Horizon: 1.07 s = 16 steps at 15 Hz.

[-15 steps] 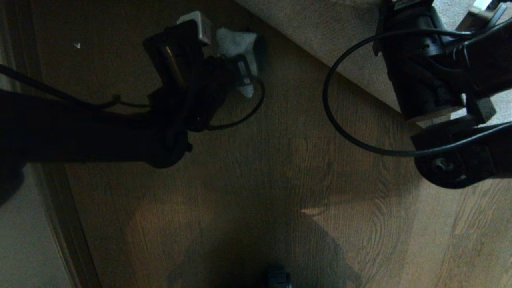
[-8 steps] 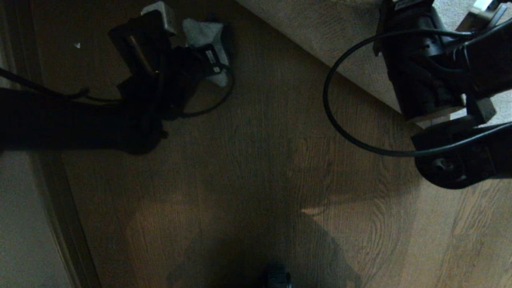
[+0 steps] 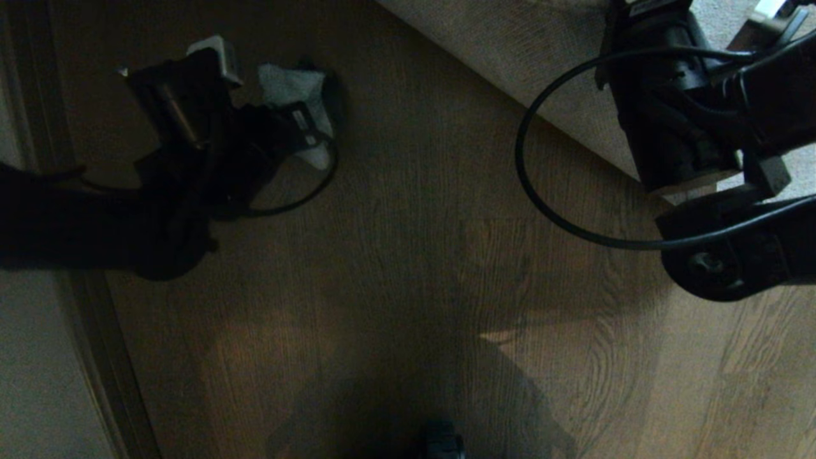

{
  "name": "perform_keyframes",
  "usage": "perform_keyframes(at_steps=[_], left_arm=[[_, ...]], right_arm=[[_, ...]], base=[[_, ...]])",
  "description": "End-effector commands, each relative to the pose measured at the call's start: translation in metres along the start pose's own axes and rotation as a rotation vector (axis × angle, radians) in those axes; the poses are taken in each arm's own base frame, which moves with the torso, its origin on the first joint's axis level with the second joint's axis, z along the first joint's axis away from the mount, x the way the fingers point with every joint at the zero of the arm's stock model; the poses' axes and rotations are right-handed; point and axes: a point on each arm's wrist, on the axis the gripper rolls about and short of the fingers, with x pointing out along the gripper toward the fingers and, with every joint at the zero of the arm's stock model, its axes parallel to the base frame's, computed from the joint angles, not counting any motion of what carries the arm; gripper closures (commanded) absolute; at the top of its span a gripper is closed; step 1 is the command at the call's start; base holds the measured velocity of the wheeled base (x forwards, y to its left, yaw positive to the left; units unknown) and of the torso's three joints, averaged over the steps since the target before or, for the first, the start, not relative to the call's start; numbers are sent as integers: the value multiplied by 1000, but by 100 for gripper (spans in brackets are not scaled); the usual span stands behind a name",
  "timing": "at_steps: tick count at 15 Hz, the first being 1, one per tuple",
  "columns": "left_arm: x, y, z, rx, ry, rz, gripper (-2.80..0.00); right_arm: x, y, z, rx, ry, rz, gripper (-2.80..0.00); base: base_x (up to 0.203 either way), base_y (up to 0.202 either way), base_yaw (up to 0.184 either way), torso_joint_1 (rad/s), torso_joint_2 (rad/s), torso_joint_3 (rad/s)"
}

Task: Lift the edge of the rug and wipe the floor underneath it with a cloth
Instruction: Wipe the floor under the carpet with a rag

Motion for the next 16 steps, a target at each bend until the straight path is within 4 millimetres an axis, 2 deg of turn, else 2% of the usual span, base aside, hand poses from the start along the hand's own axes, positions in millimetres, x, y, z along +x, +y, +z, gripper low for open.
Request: perform_keyframes(at_steps=[1, 4, 6, 9, 12, 16], left_arm=[[-24, -18, 3, -28, 19, -62, 0], [-43, -51, -16, -39, 95, -160, 0], [-46, -65, -33, -34, 138, -181, 0], [-41, -72, -51, -25, 170, -191, 0], [-35, -74, -61, -42, 135, -200, 0], [-18, -85, -56, -65, 88, -211, 0]], right_arm=[[-1, 3, 3, 16, -33, 28, 0], [0, 3, 3, 15, -34, 28, 0], [-1, 4, 4, 13, -33, 27, 0], [-1, 3, 5, 10, -37, 26, 0], [0, 3, 6, 9, -39, 26, 0], [-1, 2, 6, 2, -38, 24, 0]], base=[[0, 0, 0, 0, 0, 0], [0, 0, 0, 0, 0, 0], [0, 0, 0, 0, 0, 0], [0, 0, 0, 0, 0, 0], [0, 0, 0, 0, 0, 0], [0, 0, 0, 0, 0, 0]])
